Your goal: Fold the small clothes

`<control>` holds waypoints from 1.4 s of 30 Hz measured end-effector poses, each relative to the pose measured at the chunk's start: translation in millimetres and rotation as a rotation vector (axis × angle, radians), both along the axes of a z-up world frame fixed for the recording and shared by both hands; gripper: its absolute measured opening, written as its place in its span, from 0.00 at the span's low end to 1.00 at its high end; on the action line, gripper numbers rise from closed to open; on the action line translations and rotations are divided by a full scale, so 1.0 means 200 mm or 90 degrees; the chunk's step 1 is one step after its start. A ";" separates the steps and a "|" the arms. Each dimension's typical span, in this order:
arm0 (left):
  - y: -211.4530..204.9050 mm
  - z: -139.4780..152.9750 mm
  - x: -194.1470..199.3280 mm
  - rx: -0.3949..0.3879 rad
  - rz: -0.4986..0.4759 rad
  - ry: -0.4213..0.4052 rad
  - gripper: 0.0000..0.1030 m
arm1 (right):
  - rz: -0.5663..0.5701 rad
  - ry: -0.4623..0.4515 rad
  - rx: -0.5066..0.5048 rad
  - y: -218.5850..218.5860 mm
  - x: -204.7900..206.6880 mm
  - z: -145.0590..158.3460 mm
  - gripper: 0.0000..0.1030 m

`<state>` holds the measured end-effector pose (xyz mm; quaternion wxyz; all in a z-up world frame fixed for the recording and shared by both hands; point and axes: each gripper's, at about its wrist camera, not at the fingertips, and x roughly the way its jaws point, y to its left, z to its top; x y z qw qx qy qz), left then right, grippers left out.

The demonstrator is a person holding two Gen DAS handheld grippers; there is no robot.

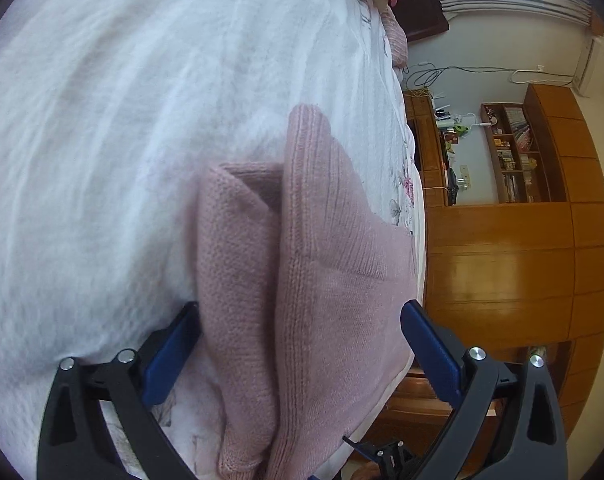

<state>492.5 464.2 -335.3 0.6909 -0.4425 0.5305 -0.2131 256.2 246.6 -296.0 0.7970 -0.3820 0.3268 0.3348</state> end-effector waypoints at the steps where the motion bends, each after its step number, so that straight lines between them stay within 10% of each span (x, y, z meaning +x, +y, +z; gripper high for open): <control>1: -0.01 0.00 0.02 -0.002 -0.007 -0.003 0.96 | 0.005 -0.012 -0.004 0.03 0.00 -0.01 0.53; 9: -0.09 0.02 0.09 0.031 -0.028 -0.014 0.87 | 0.004 -0.052 -0.001 0.21 0.05 -0.06 0.53; 16: 0.00 -0.05 0.09 0.027 -0.008 0.039 0.41 | -0.009 -0.032 0.031 0.31 0.09 -0.03 0.51; 28: 0.03 -0.09 0.03 0.010 0.011 0.033 0.33 | -0.037 0.012 0.085 0.34 0.16 0.04 0.21; 42: -0.05 0.15 0.04 0.032 0.007 0.012 0.26 | -0.067 0.020 0.145 0.29 0.11 0.20 0.11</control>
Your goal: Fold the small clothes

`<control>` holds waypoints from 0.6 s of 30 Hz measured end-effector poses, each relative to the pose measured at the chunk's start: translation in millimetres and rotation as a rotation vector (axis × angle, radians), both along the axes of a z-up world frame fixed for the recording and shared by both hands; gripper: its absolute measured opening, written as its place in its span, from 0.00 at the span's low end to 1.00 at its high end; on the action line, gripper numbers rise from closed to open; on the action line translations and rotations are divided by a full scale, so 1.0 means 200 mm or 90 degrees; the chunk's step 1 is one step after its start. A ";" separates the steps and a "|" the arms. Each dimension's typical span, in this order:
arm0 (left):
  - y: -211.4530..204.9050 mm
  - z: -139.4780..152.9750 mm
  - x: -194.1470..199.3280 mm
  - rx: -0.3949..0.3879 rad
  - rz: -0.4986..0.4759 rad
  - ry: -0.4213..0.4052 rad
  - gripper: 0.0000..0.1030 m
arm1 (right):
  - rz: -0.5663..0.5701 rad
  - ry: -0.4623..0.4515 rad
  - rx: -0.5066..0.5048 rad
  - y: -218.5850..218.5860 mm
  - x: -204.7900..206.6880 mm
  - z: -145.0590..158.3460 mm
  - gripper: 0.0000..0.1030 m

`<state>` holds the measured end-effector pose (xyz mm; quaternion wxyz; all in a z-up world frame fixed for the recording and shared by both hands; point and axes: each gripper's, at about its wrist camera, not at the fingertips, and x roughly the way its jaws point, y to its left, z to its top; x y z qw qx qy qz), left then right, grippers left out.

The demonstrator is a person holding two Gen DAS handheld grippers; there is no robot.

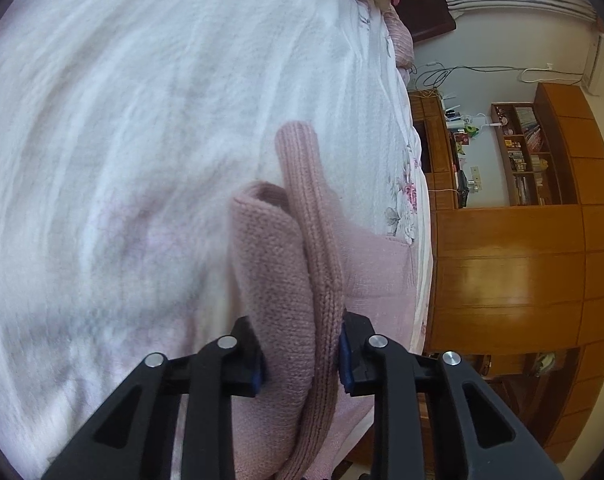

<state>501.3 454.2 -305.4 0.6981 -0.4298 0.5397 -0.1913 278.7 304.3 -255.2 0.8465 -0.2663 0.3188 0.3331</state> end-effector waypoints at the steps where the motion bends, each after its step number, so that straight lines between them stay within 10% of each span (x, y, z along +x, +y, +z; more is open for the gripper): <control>1: -0.01 0.03 0.00 0.003 -0.002 -0.004 0.26 | -0.006 0.000 0.010 -0.01 0.00 0.02 0.11; 18: -0.46 0.63 0.09 0.080 -0.015 -0.038 0.26 | -0.120 0.013 0.208 -0.47 0.09 0.47 0.10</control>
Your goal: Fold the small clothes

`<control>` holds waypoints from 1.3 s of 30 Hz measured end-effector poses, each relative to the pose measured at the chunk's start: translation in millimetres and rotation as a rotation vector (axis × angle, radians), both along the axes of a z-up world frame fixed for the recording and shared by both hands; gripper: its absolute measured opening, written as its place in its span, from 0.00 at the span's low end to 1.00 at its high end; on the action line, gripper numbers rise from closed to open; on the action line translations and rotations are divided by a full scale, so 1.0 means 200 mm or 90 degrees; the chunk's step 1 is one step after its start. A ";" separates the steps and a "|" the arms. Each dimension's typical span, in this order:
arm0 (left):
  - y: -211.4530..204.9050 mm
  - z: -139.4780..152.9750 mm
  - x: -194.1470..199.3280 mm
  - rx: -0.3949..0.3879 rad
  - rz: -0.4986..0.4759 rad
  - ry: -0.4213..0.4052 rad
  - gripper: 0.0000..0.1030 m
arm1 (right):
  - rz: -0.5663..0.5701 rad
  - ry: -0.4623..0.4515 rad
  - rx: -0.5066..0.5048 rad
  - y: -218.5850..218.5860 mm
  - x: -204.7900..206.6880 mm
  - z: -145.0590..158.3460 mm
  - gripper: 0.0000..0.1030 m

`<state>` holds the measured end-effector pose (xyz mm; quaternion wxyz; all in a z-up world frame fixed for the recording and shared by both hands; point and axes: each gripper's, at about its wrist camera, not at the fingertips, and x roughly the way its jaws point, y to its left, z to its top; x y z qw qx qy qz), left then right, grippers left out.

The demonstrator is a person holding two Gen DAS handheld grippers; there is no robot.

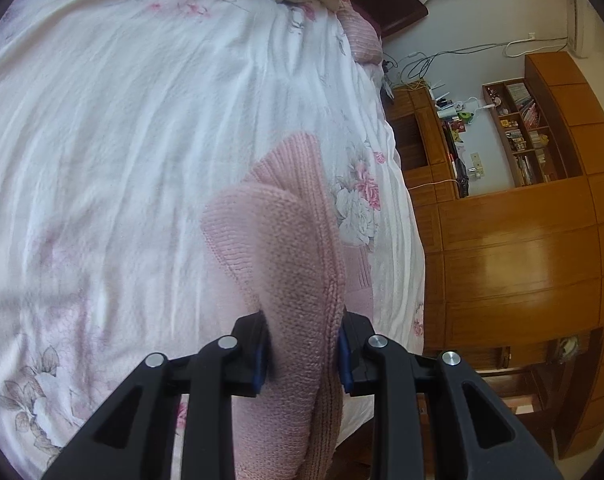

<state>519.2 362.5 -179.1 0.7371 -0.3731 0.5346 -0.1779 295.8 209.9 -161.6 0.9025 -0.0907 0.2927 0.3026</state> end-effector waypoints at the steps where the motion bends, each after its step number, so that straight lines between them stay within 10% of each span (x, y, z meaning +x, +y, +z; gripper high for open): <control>1: -0.03 0.02 0.00 0.005 -0.001 0.000 0.26 | -0.006 0.003 0.011 -0.03 0.01 0.01 0.10; 15: -0.44 0.20 0.08 0.067 -0.020 0.001 0.26 | -0.059 0.020 0.107 -0.46 0.05 0.09 0.10; 39: -1.15 0.00 0.27 0.147 -0.078 0.044 0.26 | -0.163 0.072 0.182 -1.07 0.15 -0.11 0.10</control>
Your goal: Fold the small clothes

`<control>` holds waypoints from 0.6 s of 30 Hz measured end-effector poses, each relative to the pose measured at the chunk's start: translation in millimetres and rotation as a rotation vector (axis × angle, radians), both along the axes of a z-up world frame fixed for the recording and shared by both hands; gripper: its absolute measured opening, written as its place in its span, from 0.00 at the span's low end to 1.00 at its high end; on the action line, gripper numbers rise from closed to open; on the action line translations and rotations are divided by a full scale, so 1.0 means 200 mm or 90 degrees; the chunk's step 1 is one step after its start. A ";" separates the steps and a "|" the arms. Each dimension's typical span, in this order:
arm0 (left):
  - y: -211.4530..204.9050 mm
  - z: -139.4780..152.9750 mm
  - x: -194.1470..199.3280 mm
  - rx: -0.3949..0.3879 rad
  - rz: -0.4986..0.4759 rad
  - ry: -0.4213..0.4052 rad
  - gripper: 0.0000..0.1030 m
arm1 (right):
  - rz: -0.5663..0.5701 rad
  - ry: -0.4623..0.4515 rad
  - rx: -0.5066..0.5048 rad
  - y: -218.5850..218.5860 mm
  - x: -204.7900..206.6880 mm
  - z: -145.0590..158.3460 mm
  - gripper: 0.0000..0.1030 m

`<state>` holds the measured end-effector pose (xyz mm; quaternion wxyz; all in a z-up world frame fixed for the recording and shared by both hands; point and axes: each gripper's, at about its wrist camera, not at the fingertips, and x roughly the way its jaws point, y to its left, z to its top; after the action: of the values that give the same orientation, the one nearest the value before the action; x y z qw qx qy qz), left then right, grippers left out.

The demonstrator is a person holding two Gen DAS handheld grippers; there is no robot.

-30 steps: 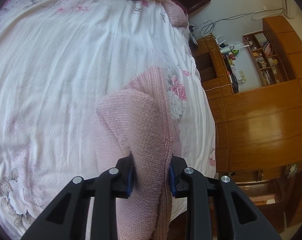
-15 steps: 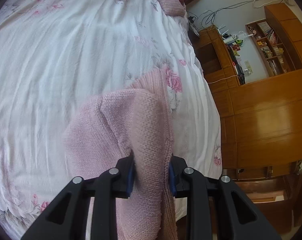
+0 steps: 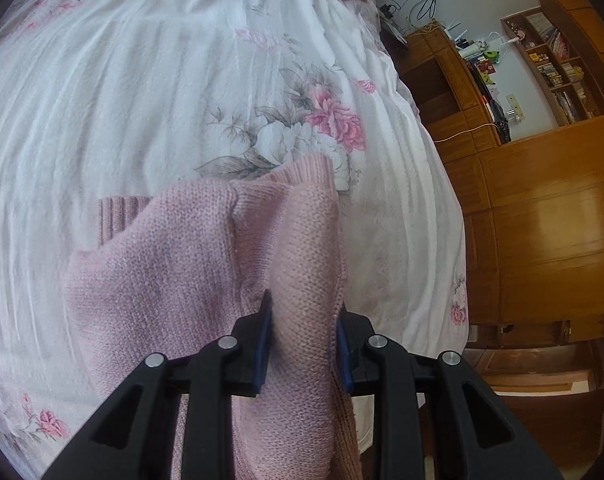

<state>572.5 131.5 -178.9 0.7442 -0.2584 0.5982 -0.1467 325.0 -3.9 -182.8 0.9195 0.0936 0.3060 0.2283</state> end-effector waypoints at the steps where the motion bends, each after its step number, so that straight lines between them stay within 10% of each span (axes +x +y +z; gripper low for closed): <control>1: -0.02 -0.01 0.00 0.002 0.000 0.002 0.26 | -0.003 0.003 0.002 -0.02 0.00 -0.01 0.10; 18: -0.37 -0.24 0.03 0.127 0.015 -0.001 0.26 | -0.029 0.102 0.060 -0.34 0.07 -0.30 0.10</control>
<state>577.7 58.5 -226.9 0.7683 -0.1900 0.6063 -0.0773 339.5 -72.6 -242.3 0.8916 0.1617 0.3650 0.2136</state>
